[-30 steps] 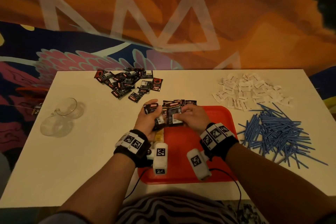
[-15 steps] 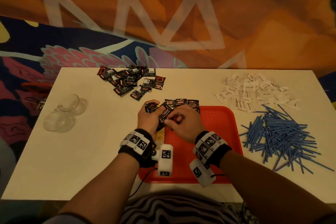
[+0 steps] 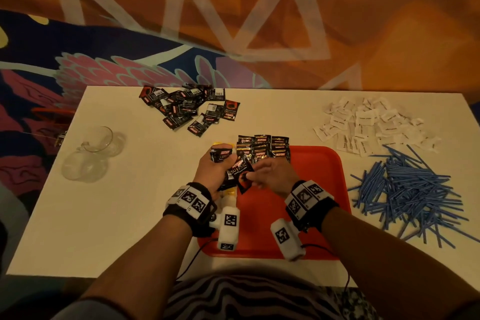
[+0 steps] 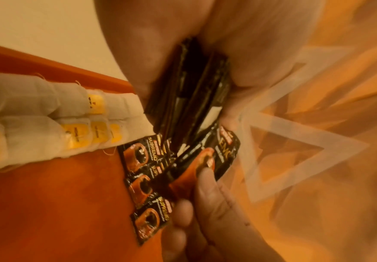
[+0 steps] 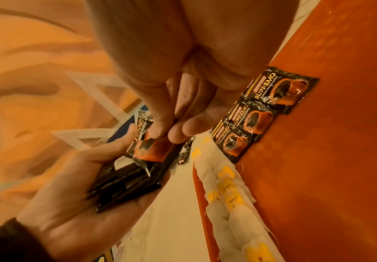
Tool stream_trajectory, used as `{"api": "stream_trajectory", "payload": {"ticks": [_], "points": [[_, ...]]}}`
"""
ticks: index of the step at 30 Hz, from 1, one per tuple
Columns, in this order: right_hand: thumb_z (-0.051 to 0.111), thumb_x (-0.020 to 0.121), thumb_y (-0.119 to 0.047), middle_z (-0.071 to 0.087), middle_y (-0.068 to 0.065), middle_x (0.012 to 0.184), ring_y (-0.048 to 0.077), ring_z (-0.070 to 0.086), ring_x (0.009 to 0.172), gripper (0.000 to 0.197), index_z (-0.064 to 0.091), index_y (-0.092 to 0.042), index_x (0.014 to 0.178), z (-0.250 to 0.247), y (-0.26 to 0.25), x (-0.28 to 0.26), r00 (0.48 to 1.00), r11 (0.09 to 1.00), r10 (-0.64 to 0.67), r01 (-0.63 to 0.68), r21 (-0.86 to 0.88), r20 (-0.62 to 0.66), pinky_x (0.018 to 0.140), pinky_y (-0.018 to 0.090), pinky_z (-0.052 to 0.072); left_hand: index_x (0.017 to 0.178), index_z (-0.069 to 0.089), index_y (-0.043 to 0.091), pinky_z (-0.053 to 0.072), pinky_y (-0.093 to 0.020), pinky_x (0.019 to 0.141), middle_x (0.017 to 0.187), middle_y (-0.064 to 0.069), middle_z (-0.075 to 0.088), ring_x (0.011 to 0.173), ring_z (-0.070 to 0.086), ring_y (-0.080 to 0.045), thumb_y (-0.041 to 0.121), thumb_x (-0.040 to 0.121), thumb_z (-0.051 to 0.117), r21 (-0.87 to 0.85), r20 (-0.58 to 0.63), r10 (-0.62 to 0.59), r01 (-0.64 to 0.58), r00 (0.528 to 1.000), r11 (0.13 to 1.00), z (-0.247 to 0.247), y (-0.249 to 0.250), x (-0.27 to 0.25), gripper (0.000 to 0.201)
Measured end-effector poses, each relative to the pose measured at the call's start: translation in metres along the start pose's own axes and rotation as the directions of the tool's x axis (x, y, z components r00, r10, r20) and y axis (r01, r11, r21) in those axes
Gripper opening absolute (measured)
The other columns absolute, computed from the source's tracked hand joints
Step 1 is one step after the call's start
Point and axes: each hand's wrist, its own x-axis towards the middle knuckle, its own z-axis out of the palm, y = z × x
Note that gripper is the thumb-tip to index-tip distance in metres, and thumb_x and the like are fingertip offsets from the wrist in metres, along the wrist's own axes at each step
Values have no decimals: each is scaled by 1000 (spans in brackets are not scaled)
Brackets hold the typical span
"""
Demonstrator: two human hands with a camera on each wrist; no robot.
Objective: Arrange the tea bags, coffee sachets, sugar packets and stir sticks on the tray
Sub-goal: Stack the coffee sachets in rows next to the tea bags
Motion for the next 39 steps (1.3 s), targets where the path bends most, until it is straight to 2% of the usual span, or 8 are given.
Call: {"api": "stream_trajectory", "payload": {"ticks": [2, 6, 11, 21, 27, 34, 37, 39], "points": [[78, 81, -20, 71, -2, 86, 9, 68, 76, 14, 66, -25, 87, 1, 9, 6, 999, 997, 42, -44, -65, -22, 76, 26, 56, 93, 71, 34, 55, -55, 91, 107, -12, 72, 99, 70, -32, 27, 77, 81, 51, -44, 11, -9, 999, 999, -4, -4, 4, 21], [74, 84, -27, 70, -4, 107, 13, 67, 96, 23, 70, -18, 104, 4, 27, 20, 978, 965, 134, -165, -203, -161, 91, 32, 54, 120, 58, 1, 57, -40, 63, 88, -18, 66, 66, 65, -27, 19, 88, 74, -147, -97, -127, 112, 987, 983, -24, -11, 11, 41], [67, 90, -24, 69, -3, 111, 15, 64, 103, 23, 69, -17, 111, 5, 43, 40, 925, 907, 240, -323, -272, -295, 96, 35, 52, 108, 59, 11, 55, -37, 58, 74, -11, 66, 64, 63, -24, 3, 93, 63, -295, -103, -253, 214, 962, 931, -48, -16, 14, 18], [70, 88, -14, 70, 3, 105, 13, 61, 86, 17, 71, -12, 104, 21, 40, 76, 880, 890, 305, -400, -221, -364, 82, 25, 54, 110, 54, 14, 56, -35, 58, 75, -11, 64, 62, 62, -22, 2, 94, 59, -367, -115, -272, 213, 955, 906, -82, -23, 15, 20], [72, 87, -25, 71, 0, 101, 6, 53, 70, 14, 73, -16, 97, 26, 41, 85, 882, 840, 328, -437, -323, -338, 47, 15, 33, 110, 56, 14, 57, -34, 60, 77, -9, 66, 64, 64, -21, 5, 95, 60, -396, -105, -290, 228, 951, 889, -85, -21, 10, 18], [73, 86, -23, 70, 2, 97, 14, 62, 80, 7, 68, -18, 85, 29, 45, 88, 870, 848, 335, -446, -288, -362, 58, 21, 47, 107, 58, 16, 56, -33, 56, 78, -8, 66, 64, 64, -21, 6, 95, 60, -416, -96, -304, 239, 948, 877, -88, -20, 9, 16], [73, 86, -23, 68, 1, 96, 14, 60, 79, 9, 67, -16, 87, 28, 43, 85, 871, 853, 324, -438, -284, -369, 51, 19, 40, 96, 61, 11, 56, -30, 56, 77, -7, 65, 63, 63, -18, 12, 97, 57, -420, -63, -341, 285, 938, 862, -85, -19, 7, 4], [71, 87, -24, 66, 1, 94, 13, 57, 78, 9, 66, -16, 90, 27, 41, 82, 875, 850, 314, -432, -302, -368, 49, 18, 35, 91, 63, 5, 55, -31, 58, 75, -8, 65, 61, 63, -19, 15, 97, 52, -432, -23, -372, 326, 928, 841, -84, -18, 6, 15]]}}
